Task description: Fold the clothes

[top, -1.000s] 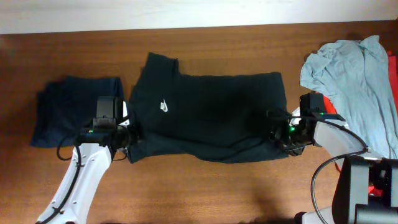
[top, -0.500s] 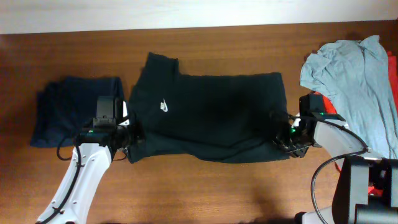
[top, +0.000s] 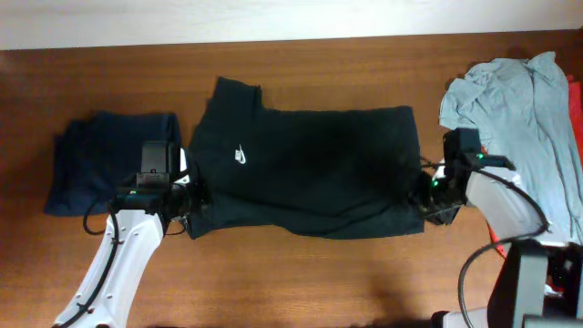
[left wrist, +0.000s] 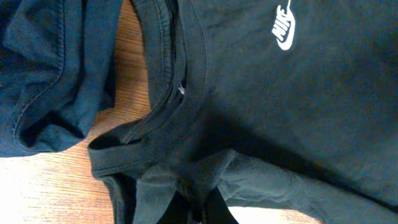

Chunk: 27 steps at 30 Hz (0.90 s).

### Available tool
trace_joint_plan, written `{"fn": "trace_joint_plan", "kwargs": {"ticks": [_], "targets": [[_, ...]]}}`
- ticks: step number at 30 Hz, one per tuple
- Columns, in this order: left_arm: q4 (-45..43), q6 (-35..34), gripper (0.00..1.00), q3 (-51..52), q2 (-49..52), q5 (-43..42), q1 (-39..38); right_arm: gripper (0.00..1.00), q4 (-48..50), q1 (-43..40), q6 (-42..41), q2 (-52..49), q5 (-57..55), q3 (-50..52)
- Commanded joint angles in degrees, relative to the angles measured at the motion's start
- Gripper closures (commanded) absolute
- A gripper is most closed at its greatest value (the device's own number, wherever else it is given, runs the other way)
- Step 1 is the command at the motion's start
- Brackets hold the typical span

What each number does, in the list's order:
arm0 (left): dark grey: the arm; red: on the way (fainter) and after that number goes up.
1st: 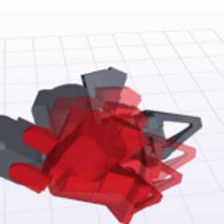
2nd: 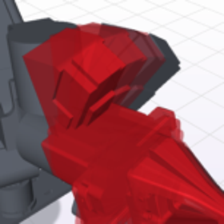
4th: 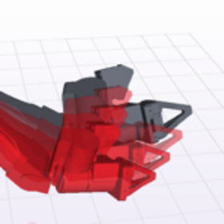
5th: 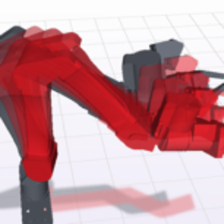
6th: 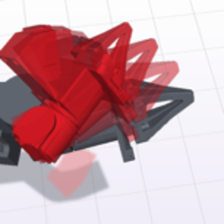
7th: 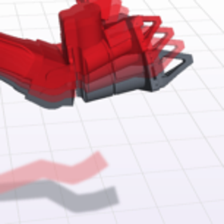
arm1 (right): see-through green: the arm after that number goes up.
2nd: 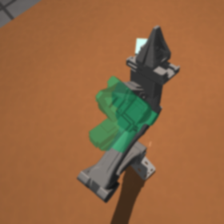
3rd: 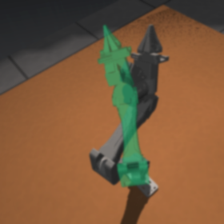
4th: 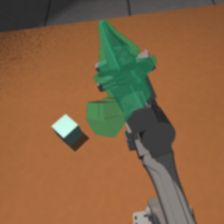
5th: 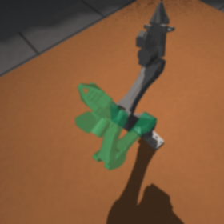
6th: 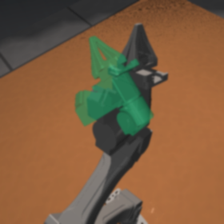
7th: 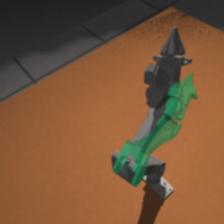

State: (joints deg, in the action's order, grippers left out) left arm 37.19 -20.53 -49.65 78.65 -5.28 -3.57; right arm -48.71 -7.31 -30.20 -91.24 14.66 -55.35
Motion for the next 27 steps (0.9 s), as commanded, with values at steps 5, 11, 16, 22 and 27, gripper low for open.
{"fn": "trace_joint_plan", "kwargs": {"ticks": [5,11,16,22,27], "targets": [[-0.3,0.9,1.0,-0.9,0.2,0.6,0.0,0.5,1.2,2.6,-2.1,-0.9,-1.9,-2.0],[-0.3,0.9,1.0,-0.9,0.2,0.7,0.0,0.5,4.5,6.7,-4.9,-7.5,-3.3,-1.9],[-0.3,0.9,0.99,-0.9,0.2,0.6,0.0,0.5,4.1,6.9,-5.9,-10.8,-4.4,-1.9],[-0.3,0.9,0.99,-0.9,0.2,0.6,0.0,0.51,3.0,6.9,-5.9,-11.0,-7.2,-1.9],[-0.3,0.9,0.99,-0.9,0.2,0.6,0.0,0.83,1.9,6.9,-5.9,-10.9,-7.9,-2.0]]}}
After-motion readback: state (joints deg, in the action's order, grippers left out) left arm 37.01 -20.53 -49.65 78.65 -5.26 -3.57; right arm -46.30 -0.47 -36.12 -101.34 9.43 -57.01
